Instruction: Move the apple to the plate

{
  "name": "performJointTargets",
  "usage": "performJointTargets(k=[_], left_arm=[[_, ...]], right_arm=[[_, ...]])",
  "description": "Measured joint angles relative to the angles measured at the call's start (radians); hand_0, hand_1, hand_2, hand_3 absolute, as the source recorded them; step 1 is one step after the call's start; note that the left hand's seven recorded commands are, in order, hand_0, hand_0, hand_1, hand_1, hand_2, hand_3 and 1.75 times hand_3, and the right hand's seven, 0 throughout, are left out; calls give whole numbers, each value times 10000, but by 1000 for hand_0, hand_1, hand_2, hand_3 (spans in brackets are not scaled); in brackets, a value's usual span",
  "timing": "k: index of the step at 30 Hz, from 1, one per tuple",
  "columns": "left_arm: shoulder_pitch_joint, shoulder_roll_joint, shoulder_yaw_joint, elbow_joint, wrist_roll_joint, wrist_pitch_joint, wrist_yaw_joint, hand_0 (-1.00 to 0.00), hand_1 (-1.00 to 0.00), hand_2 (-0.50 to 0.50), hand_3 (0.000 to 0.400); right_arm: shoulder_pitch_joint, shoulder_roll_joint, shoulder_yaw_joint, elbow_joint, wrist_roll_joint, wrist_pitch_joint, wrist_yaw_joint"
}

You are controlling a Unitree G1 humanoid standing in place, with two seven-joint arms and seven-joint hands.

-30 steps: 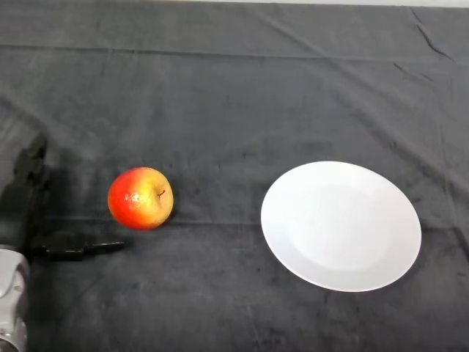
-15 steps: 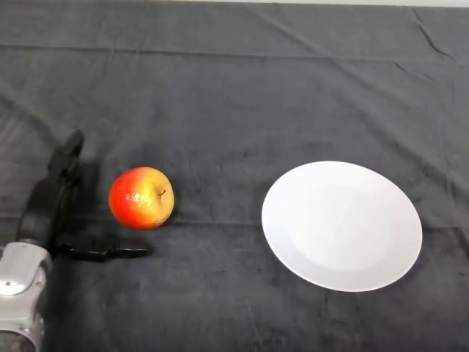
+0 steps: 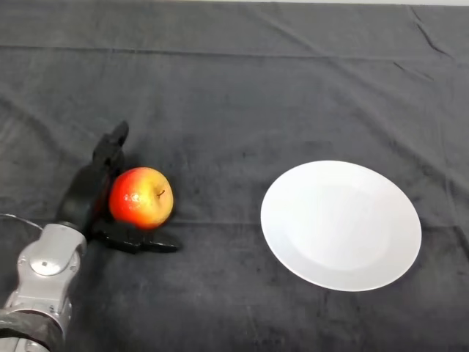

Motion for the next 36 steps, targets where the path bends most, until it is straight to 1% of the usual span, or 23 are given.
performJointTargets(k=[1,2,4,9,12,16,23,25,28,31,36], left_arm=[[-20,2,-16,0,30,19,50,-1000,-576,-212,400],[-51,3,-23,0,105,51,105,-1000,-671,-165,400],[-158,7,-74,0,208,145,149,-1000,-745,-127,400],[-353,54,-327,0,401,322,288,-1000,-831,-84,400],[-535,97,-382,2,467,586,308,-1000,-847,-76,400],[-966,137,-600,3,745,882,232,-1000,-855,-73,400],[-1806,8,-926,-3,1118,1017,238,-1000,-871,-65,400],[-2011,-34,-1168,-8,1249,1016,289,-1000,-882,-59,400],[-2256,-244,-1263,-11,1416,992,351,-1000,-898,-51,400],[-2390,-498,-1601,-20,1572,949,421,-1000,-925,-37,400],[-2518,-1053,-2115,-20,1892,791,422,-1000,-929,-35,400]], right_arm=[[0,0,-1,0,1,0,0],[0,-1,-1,0,1,1,0],[0,-5,0,0,-1,3,0],[0,-10,0,1,-1,5,0],[1,-13,0,2,-2,8,0],[1,-13,-1,1,0,7,1],[-1,-15,-12,-21,0,7,4],[-1,-16,-14,-23,1,6,4],[0,-19,-18,-28,1,7,5],[-1,-21,-20,-32,2,6,6],[-5,-23,-21,-41,1,5,6]])
